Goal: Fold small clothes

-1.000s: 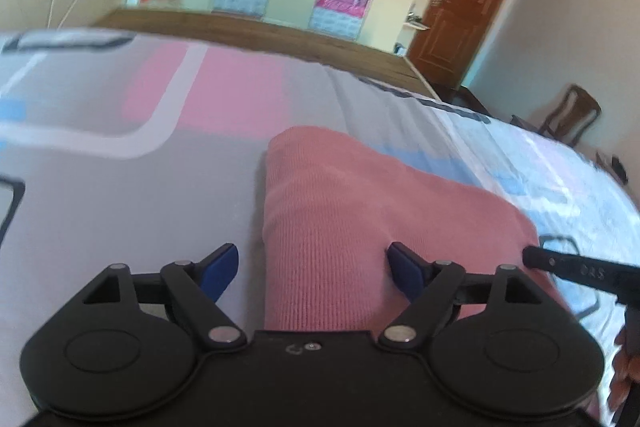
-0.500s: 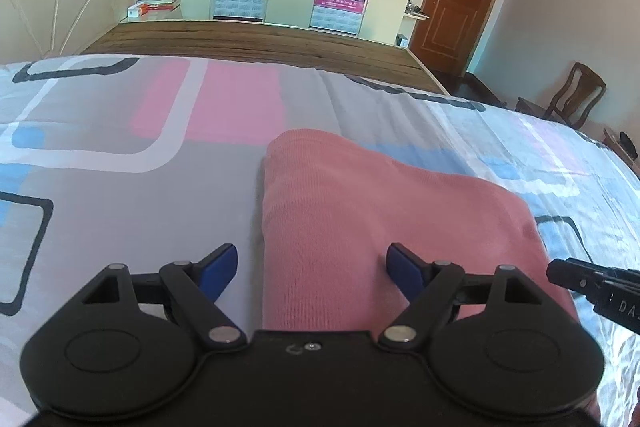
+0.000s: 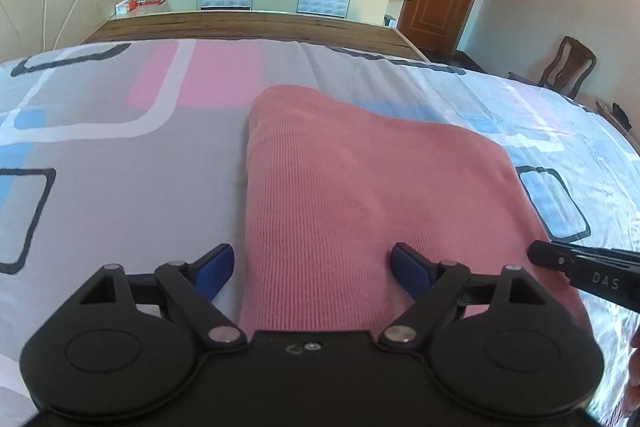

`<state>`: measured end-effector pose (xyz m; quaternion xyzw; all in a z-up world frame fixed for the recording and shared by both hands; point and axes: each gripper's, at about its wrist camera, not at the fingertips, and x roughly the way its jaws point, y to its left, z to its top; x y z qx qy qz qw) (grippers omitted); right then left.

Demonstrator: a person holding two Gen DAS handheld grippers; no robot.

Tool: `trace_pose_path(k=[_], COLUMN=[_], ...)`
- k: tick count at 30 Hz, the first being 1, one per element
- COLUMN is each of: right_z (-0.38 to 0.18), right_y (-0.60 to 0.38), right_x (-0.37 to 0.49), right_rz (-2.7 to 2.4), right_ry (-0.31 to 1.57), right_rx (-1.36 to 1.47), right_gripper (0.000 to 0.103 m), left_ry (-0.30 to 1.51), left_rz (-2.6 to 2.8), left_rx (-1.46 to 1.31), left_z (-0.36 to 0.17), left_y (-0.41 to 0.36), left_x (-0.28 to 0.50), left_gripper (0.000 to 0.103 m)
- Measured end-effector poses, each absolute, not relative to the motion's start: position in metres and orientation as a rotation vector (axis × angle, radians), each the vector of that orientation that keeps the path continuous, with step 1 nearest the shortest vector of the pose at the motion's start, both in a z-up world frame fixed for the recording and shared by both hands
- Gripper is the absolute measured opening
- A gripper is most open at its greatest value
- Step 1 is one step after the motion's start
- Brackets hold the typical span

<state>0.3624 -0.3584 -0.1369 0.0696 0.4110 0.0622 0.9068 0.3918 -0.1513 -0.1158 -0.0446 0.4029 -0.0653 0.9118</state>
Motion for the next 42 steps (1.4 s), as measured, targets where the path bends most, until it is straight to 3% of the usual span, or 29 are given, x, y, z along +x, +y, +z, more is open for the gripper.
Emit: trace_pose_path(k=[13,31,42], right_z=[-0.115,-0.138,-0.125], right_y=[-0.359,-0.372,-0.374], right_x=[0.321,0.278,0.28], right_rz=[0.181,0.186,0.198], right_ry=[0.821,0.933,0.93], right_rx=[0.152,0.181,0.18], right_gripper=[0.021,0.021,0.021], left_ry=[0.826,0.939,0.934], left_rz=[-0.148,-0.175,-0.16], left_rx=[-0.081,-0.127,-0.065], left_z=[-0.104,-0.137,-0.121], left_y=[-0.145,-0.127,-0.137], left_x=[0.37,0.331,0.335], left_gripper=[0.082,0.086,0.087])
